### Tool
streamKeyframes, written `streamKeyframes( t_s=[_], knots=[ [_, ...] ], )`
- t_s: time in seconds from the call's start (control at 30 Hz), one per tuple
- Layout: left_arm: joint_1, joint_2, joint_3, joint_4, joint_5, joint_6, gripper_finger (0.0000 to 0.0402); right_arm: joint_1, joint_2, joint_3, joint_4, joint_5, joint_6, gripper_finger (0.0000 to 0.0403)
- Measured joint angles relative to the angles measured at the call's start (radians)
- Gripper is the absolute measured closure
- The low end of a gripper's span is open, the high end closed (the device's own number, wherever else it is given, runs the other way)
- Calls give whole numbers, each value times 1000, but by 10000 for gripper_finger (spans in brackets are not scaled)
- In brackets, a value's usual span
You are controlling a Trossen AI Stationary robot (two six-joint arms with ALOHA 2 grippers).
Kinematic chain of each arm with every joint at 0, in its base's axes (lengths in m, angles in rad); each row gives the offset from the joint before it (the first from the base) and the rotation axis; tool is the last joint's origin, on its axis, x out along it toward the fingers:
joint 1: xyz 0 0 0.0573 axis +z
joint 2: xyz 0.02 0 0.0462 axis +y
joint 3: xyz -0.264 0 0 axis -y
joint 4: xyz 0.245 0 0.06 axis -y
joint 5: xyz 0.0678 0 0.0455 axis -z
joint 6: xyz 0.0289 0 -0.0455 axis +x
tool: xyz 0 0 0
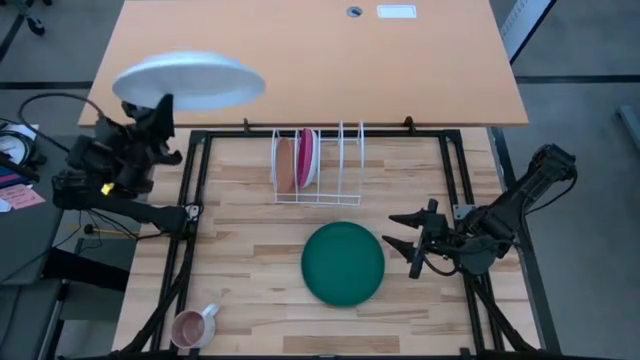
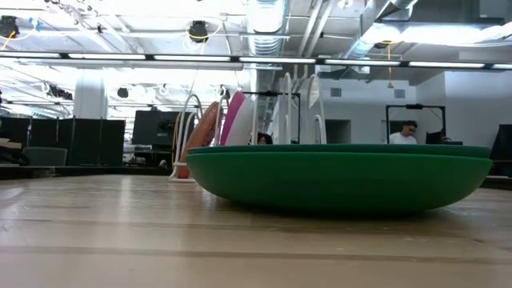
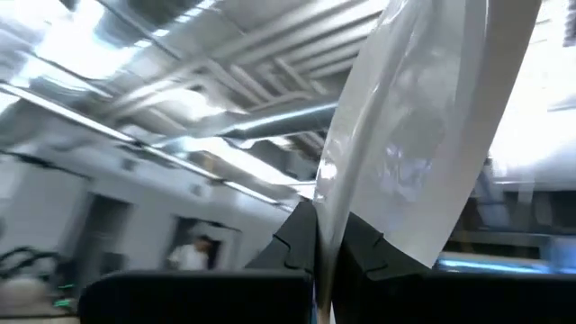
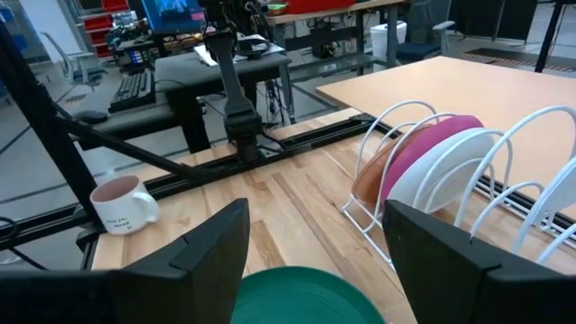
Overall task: Sort dishes
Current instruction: Put the white plate in the dish rack
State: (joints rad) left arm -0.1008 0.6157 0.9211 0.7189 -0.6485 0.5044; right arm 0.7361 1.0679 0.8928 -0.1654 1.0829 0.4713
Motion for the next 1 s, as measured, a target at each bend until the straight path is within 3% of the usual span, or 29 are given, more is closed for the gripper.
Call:
streamKeyframes(
  t_s=[0.17,0.47,0.8,1.0],
  knots=[
    [11,0,0,4,-38,27,401,0,0,0,0,0,0,143],
    [11,7,0,-61,28,-2,401,0,0,0,-1,0,0,143],
    [11,7,0,-473,350,-2,401,-20,0,0,-24,0,0,143],
    [11,7,0,-772,738,199,401,-41,0,0,-32,-5,0,143]
  ],
)
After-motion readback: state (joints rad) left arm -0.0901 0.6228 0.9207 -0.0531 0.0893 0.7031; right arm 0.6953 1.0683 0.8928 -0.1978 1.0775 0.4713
